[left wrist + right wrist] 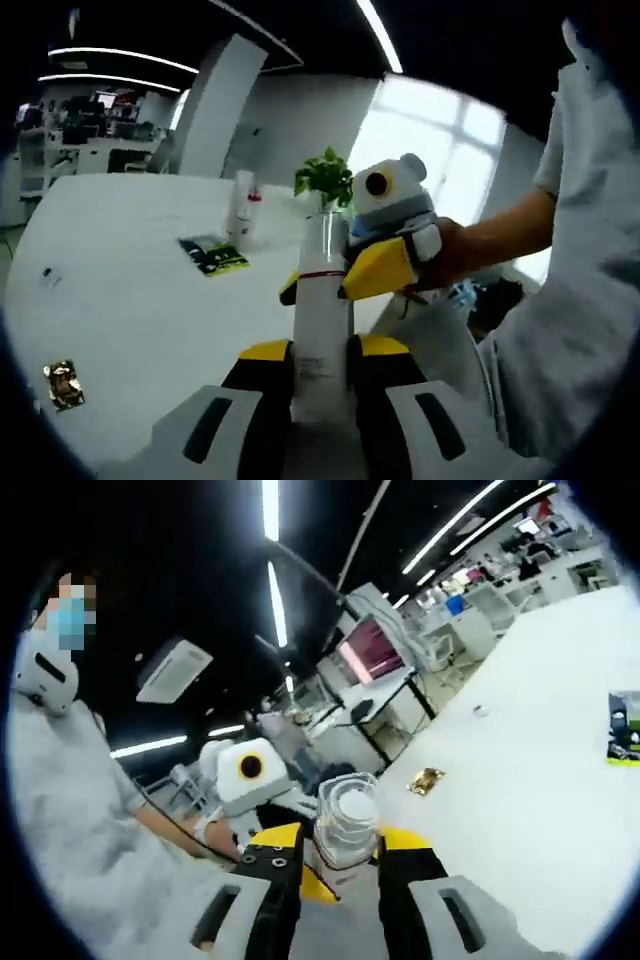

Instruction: Arrange the skincare products in the storage area until every visible bottle or jar stands upright without overlapping.

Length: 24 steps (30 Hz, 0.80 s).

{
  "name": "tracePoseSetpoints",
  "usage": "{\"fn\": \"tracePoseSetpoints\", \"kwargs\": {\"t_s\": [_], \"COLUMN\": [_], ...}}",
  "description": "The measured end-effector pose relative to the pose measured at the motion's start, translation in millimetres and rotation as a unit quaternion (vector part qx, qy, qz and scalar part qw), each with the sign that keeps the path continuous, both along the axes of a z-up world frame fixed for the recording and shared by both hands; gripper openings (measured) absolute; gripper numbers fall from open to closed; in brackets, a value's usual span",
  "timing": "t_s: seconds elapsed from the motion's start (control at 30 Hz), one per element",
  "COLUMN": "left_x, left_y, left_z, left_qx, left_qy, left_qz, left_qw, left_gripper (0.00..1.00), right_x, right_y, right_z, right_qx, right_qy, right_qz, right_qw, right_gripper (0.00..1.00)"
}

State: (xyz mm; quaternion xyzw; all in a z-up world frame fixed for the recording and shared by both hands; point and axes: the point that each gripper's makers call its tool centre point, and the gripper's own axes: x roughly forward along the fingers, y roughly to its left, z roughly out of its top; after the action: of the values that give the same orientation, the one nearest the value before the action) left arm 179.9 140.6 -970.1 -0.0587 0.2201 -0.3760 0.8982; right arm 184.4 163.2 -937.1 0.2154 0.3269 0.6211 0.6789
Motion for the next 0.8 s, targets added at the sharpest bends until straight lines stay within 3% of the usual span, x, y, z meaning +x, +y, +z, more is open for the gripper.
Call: {"fn": "tracePoseSetpoints", "kwargs": {"t_s": [0.1, 0.17, 0.23, 0.3, 0.4, 0.47, 0.5, 0.57, 0.8], "left_x": [1.9, 3.2, 5.0, 7.0, 9.8, 8.7, 8.2, 6.3, 1.0], "left_y": [4, 5, 9, 10, 12, 11, 9, 6, 1], "left_z": [-11.6, -12.2, -14.0, -13.5, -2.9, 2.1, 5.4, 7.8, 6.2], "left_qx": [0.07, 0.092, 0.104, 0.093, 0.077, 0.042, 0.018, -0.009, -0.008], "left_qy": [-0.021, -0.039, -0.043, -0.037, -0.057, -0.044, -0.04, -0.026, -0.023], "left_qz": [0.011, 0.015, 0.025, 0.024, 0.026, 0.024, 0.016, 0.008, -0.014], "left_qw": [0.9973, 0.9949, 0.9934, 0.9947, 0.995, 0.9979, 0.9989, 0.9996, 0.9996], "left_gripper": [0.19, 0.19, 0.19, 0.19, 0.19, 0.18, 0.18, 0.18, 0.19], "right_x": [10, 22, 24, 24, 26, 22, 20, 16, 9], "right_y": [4, 1, 1, 5, 9, 10, 10, 9, 2], "right_z": [-16.6, -27.8, -29.6, -23.3, -10.1, -4.0, 0.3, 6.7, 14.2], "right_qx": [-0.029, -0.039, -0.035, -0.031, -0.018, -0.021, -0.025, -0.03, -0.03], "right_qy": [0.061, 0.11, 0.138, 0.086, 0.054, 0.019, -0.019, -0.073, -0.115], "right_qz": [-0.076, -0.133, -0.152, -0.127, -0.096, -0.05, -0.019, 0.025, 0.112], "right_qw": [0.9948, 0.9842, 0.9781, 0.9876, 0.9937, 0.9983, 0.9993, 0.9965, 0.9866], "right_gripper": [0.32, 0.23, 0.21, 0.2, 0.17, 0.17, 0.16, 0.16, 0.16]}}
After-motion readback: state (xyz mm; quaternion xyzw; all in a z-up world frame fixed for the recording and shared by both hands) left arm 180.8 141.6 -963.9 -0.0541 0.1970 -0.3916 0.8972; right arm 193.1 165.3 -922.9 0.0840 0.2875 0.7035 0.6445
